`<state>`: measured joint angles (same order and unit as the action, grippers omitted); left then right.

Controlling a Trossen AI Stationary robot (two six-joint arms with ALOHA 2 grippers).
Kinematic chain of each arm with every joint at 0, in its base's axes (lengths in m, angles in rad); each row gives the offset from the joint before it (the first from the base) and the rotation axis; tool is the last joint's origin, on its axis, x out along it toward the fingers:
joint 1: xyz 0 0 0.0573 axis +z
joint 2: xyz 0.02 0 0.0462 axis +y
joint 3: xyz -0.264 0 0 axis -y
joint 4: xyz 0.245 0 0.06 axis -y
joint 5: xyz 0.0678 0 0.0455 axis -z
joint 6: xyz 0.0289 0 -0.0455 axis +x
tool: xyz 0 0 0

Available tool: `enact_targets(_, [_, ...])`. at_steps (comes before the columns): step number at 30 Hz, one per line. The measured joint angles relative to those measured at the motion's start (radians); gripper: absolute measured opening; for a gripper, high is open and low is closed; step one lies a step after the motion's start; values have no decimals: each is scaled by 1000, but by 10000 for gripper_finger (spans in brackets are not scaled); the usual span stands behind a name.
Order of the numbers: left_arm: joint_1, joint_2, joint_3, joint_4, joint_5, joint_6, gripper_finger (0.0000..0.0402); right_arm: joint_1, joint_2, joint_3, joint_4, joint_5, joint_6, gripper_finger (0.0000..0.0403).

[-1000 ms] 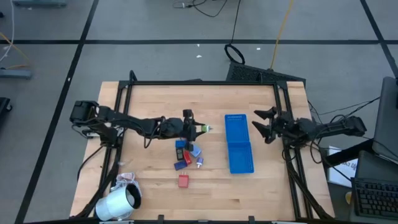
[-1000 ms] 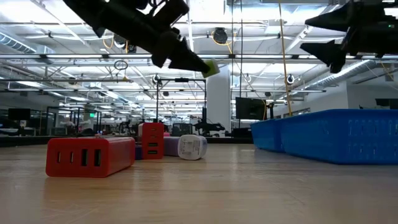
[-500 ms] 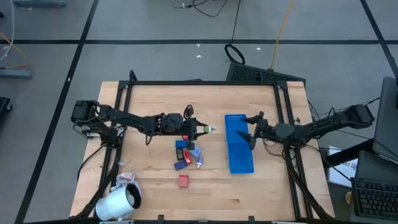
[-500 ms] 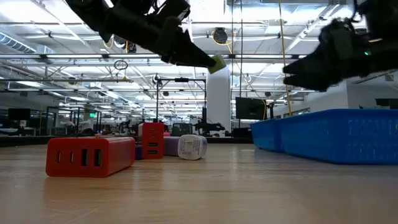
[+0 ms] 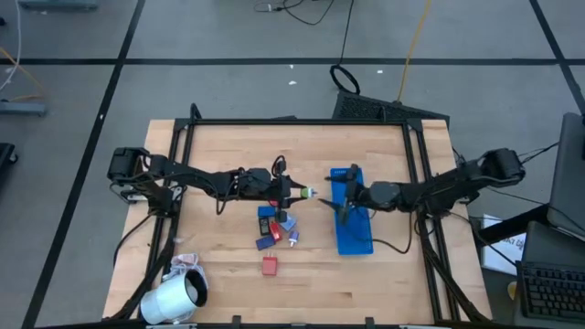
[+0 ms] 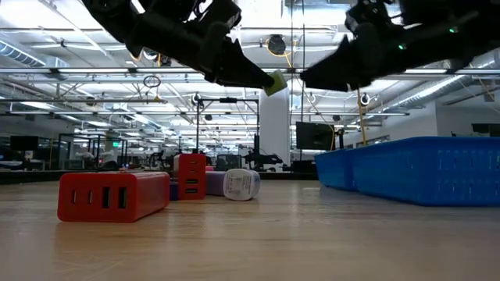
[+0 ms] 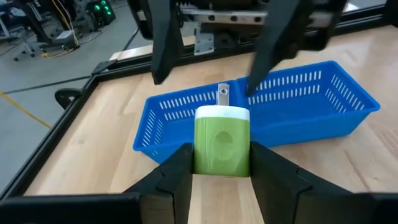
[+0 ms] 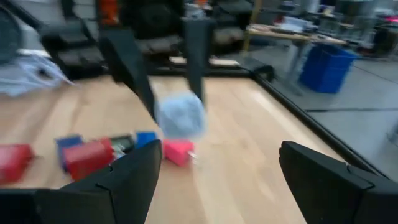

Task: Pick & Place Office items
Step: Put the green charger adapter into the top blue bin

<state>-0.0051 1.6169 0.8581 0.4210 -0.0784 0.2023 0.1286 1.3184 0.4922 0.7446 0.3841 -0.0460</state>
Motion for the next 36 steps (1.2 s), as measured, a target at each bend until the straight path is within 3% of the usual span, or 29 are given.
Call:
enact_targets(7, [0, 0, 0, 0, 0, 1, 127, -40, 135, 71, 130, -127, -20, 313])
enact_targets(12, [-1, 0, 0, 0, 0, 1, 142, -65, 199, 91, 170, -184, -12, 313])
enact_targets(16, [-1, 0, 0, -2, 0, 1, 131, -71, 218, 98, 172, -205, -8, 305])
enact_targets(22, [-1, 0, 0, -2, 1, 1, 132, -70, 218, 98, 167, -206, -20, 248])
enact_targets(30, [-2, 0, -1, -13, 15, 4, 138, -70, 217, 97, 151, -219, -30, 134])
enact_targets(36, [-6, 0, -1, -14, 9, 7, 141, -69, 217, 97, 149, -218, -68, 129])
